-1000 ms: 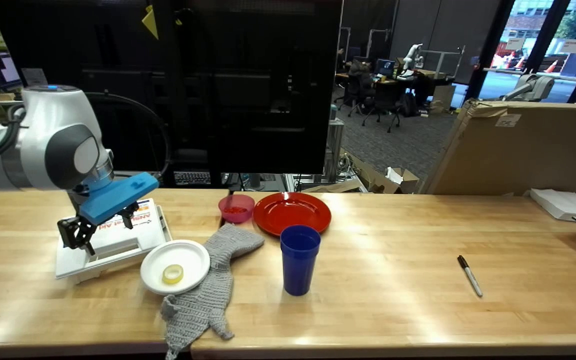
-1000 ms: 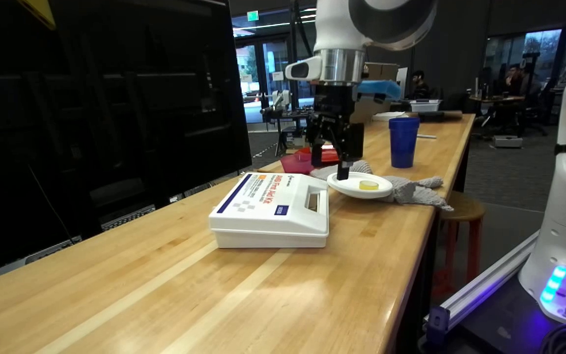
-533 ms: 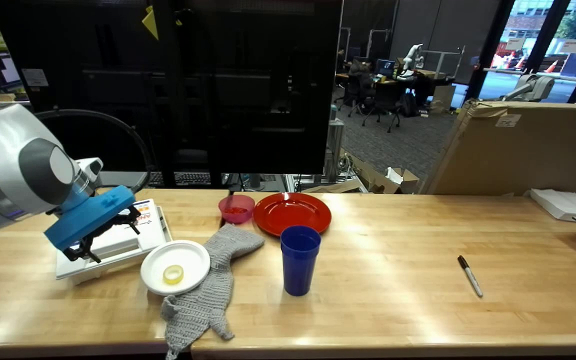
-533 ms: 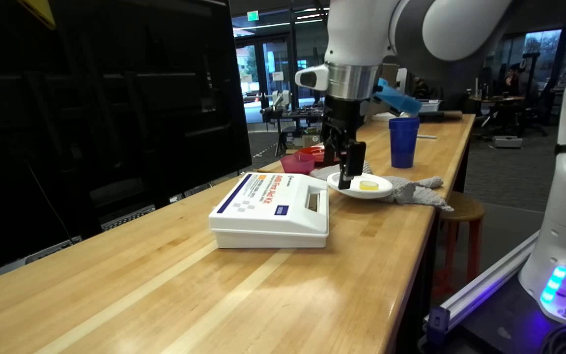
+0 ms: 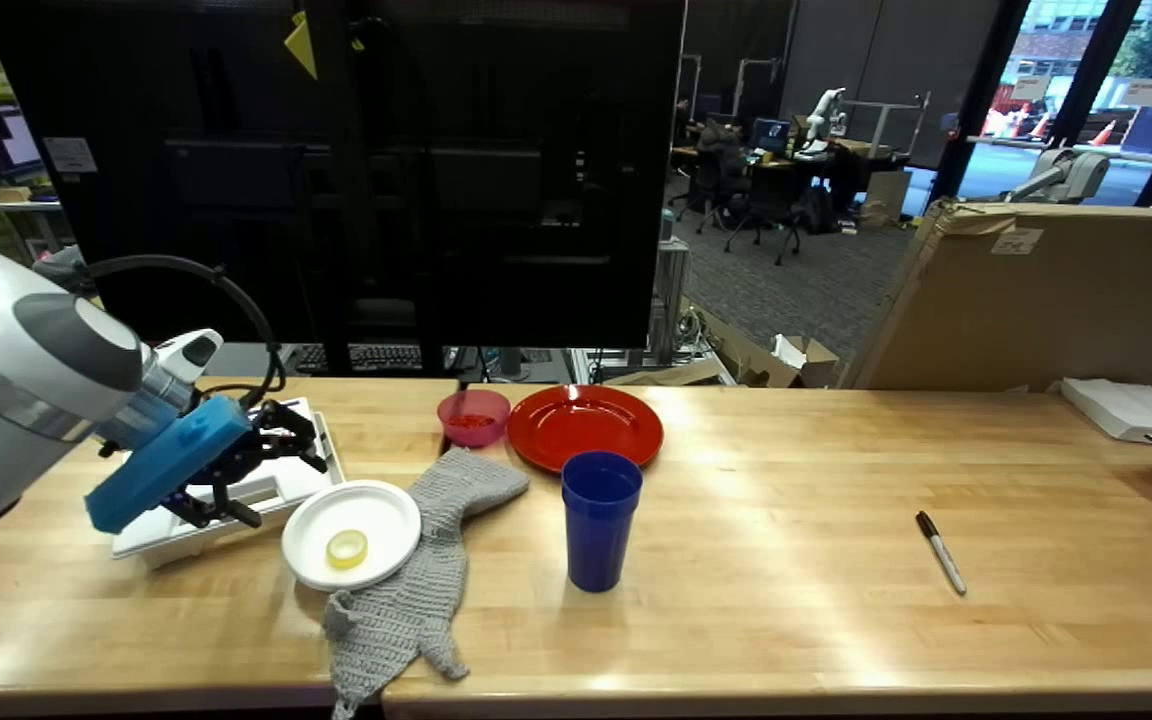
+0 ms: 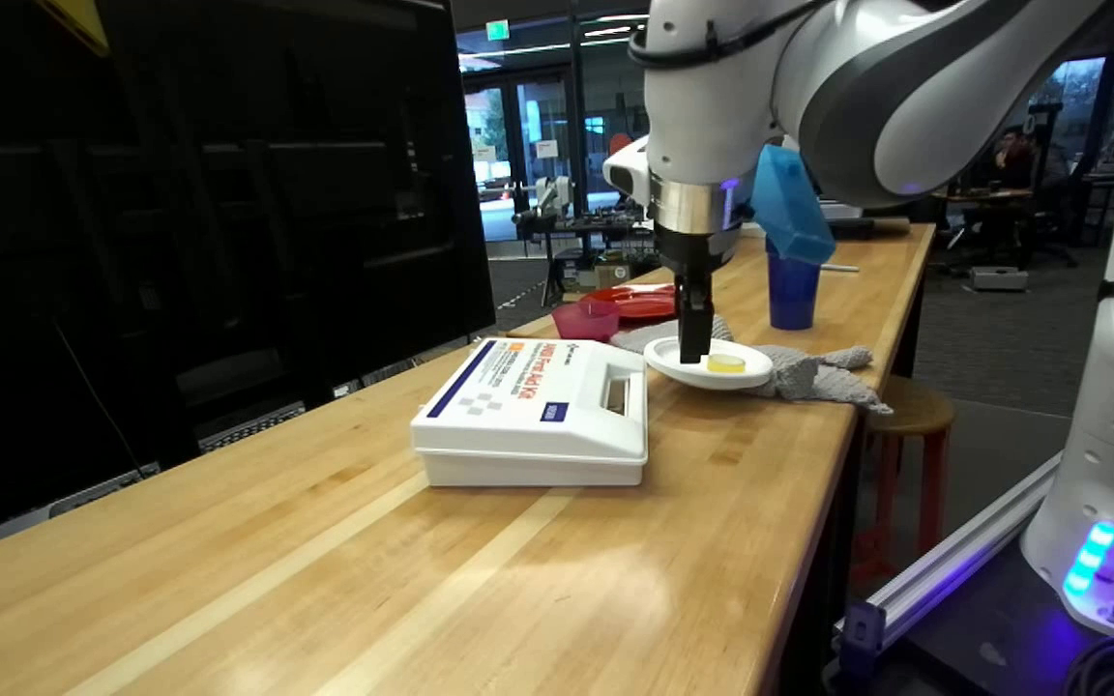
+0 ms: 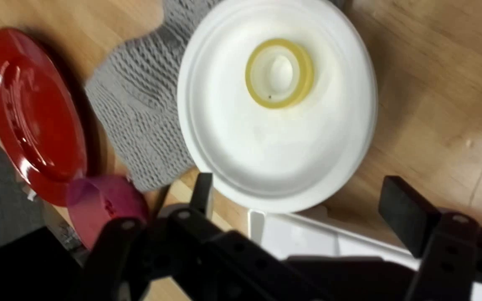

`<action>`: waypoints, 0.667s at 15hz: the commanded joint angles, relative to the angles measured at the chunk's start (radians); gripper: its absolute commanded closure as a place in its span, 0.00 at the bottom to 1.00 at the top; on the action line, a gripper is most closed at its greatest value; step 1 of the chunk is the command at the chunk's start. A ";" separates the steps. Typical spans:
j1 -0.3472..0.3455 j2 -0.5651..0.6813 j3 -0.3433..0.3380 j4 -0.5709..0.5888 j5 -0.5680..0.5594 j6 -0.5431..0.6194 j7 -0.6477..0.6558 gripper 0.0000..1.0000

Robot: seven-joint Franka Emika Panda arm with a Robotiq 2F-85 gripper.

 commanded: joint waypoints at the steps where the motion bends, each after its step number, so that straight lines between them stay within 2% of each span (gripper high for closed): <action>1: -0.014 -0.014 0.058 0.002 -0.025 -0.136 0.169 0.00; 6: 0.018 0.010 0.102 0.015 -0.003 -0.251 0.284 0.00; 10: 0.038 0.020 0.102 0.017 -0.004 -0.214 0.290 0.00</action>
